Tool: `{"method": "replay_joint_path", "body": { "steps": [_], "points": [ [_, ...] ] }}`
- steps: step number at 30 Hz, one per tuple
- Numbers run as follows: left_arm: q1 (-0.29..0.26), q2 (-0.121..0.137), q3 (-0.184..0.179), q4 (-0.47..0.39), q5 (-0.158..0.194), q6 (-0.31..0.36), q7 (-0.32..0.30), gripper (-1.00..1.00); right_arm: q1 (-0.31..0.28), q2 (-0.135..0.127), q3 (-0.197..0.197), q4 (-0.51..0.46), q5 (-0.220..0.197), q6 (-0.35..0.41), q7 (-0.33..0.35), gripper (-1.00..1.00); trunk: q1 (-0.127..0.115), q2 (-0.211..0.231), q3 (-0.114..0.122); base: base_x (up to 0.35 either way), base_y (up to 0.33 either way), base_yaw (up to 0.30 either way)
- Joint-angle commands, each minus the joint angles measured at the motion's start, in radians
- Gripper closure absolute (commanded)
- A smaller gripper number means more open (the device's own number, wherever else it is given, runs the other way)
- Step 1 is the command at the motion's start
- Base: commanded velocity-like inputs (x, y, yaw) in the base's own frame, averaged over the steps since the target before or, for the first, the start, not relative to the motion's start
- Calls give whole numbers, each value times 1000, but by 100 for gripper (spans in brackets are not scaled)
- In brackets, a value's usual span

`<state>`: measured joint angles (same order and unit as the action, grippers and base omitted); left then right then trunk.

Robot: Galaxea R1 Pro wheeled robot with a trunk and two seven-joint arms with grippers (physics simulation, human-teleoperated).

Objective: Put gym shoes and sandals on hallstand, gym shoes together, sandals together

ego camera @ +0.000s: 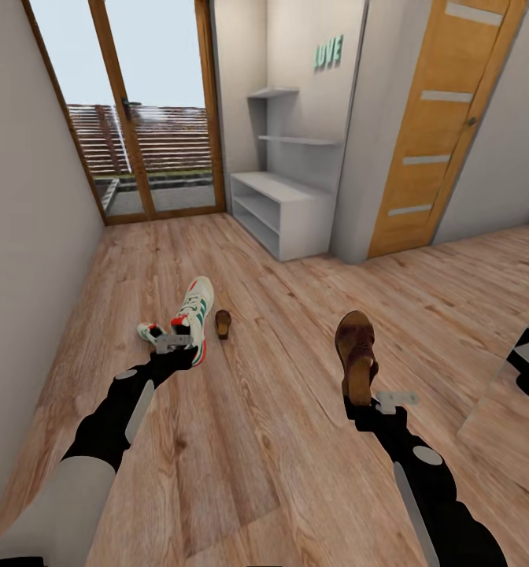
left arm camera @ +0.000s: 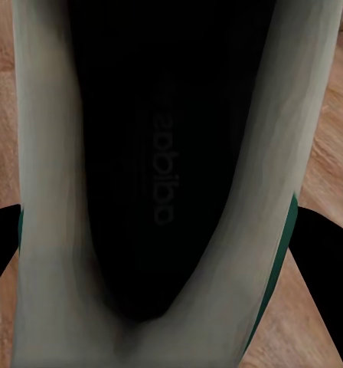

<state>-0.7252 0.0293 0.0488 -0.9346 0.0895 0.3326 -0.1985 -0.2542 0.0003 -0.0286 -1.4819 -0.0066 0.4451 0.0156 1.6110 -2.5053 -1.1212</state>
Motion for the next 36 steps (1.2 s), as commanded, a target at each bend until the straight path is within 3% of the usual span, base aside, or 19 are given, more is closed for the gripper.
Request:
{"method": "replay_joint_path", "body": {
  "steps": [1, 36],
  "points": [
    [0, 0, 2, -1, 9, 8, -2, 100, 0, 0, -1, -1, -4, 6, 0, 100, 0, 0, 1, 0, 0, 0],
    [0, -3, 0, 0, 10, 10, -2, 100, 0, 0, -1, 0, -4, 6, 0, 100, 0, 0, 58, 23, -2, 0]
  ]
}}
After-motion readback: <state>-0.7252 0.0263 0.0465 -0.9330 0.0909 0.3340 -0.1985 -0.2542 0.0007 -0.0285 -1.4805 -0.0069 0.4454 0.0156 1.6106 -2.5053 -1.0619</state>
